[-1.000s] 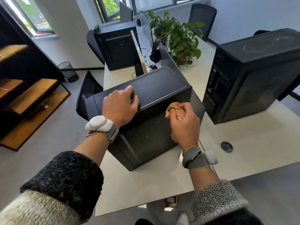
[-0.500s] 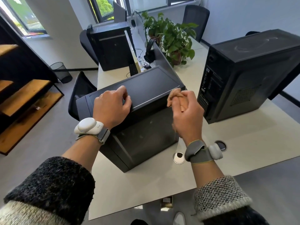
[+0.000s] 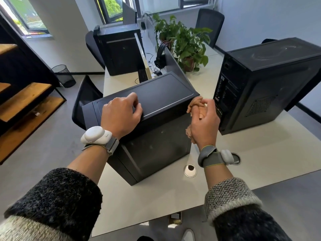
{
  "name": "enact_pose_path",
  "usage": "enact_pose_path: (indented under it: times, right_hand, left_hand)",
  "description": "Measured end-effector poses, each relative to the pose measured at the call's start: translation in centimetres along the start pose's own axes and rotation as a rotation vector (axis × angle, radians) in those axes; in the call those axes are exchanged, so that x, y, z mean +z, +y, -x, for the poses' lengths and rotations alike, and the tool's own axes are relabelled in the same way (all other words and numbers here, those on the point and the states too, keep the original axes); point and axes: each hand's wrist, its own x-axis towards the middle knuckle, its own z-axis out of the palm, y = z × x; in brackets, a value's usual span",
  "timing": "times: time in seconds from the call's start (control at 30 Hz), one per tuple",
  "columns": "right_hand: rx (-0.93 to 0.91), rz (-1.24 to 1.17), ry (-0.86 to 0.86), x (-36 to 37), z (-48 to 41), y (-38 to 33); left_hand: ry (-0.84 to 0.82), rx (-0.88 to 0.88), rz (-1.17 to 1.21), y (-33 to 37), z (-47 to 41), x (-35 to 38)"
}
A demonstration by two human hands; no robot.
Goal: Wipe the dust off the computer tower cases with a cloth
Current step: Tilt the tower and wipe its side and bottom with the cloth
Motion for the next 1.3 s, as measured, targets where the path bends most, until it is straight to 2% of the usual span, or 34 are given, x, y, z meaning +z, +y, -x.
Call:
enact_pose_path:
  times: [0.1, 0.17, 0.27, 0.33, 0.37, 0.47, 0.53, 0.7, 0.8, 0.87, 0.9, 1.0, 1.07, 1.2, 1.3]
  right_hand:
    - [0.188, 0.081, -0.101, -0.7, 0.2, 1.7]
    - [0.252, 0.145, -0.163, -1.6, -0.3, 2.0]
    - [0.119, 0.041, -0.086, -2.0, -0.3, 1.0]
    - [0.022, 0.011, -0.100, -1.4, 0.7, 0.7]
    - [0.026, 0.037, -0.130, -1.1, 1.3, 1.3]
    - [0.204, 0.175, -0.235, -1.1, 1.9, 3.6]
    - [0.219, 0.308, -0.261, -1.5, 1.9, 4.1]
    - [0.008, 0.059, -0.085, -0.5, 1.9, 1.2]
    - [0.130, 0.080, -0.152, -0.2, 2.0, 3.2]
    - [0.228, 0.188, -0.248, -0.8, 1.8, 4.3]
    - [0.229, 0.212, -0.255, -1.2, 1.8, 4.3]
    - [0.102, 0.048, -0.164, -1.4, 1.8, 2.3]
    - [0.033, 0.023, -0.161, -0.9, 2.3, 1.4]
    - [0.183, 0.176, -0.293, 0.0, 4.2, 3.9]
    - [0.152, 0.136, -0.223, -0.6, 4.3, 3.4]
  left_hand:
    - [0.006, 0.002, -0.017, 0.1, 0.1, 0.1]
    - [0.003, 0.002, -0.017, 0.2, -0.1, 0.1]
    - [-0.005, 0.001, -0.004, 0.1, -0.1, 0.1]
    - [-0.010, 0.005, 0.000, 0.0, 0.0, 0.1]
    - [-0.013, 0.007, 0.004, 0.0, 0.0, 0.1]
    - [-0.008, 0.005, 0.022, 0.0, -0.2, 0.0]
    - [-0.010, 0.009, 0.021, 0.0, -0.2, 0.0]
    - [-0.024, 0.005, 0.034, 0.0, -0.1, -0.1]
    - [-0.024, -0.003, 0.030, 0.1, 0.0, -0.3]
    - [-0.021, -0.006, 0.026, 0.3, 0.0, -0.4]
    - [-0.019, -0.006, 0.026, 0.3, 0.0, -0.4]
    - [-0.026, -0.012, 0.034, 0.3, -0.2, -0.2]
    - [-0.026, -0.011, 0.030, 0.3, -0.2, -0.3]
    - [-0.021, -0.017, 0.030, 0.3, 0.1, -0.4]
    - [-0.020, -0.018, 0.032, 0.4, 0.0, -0.3]
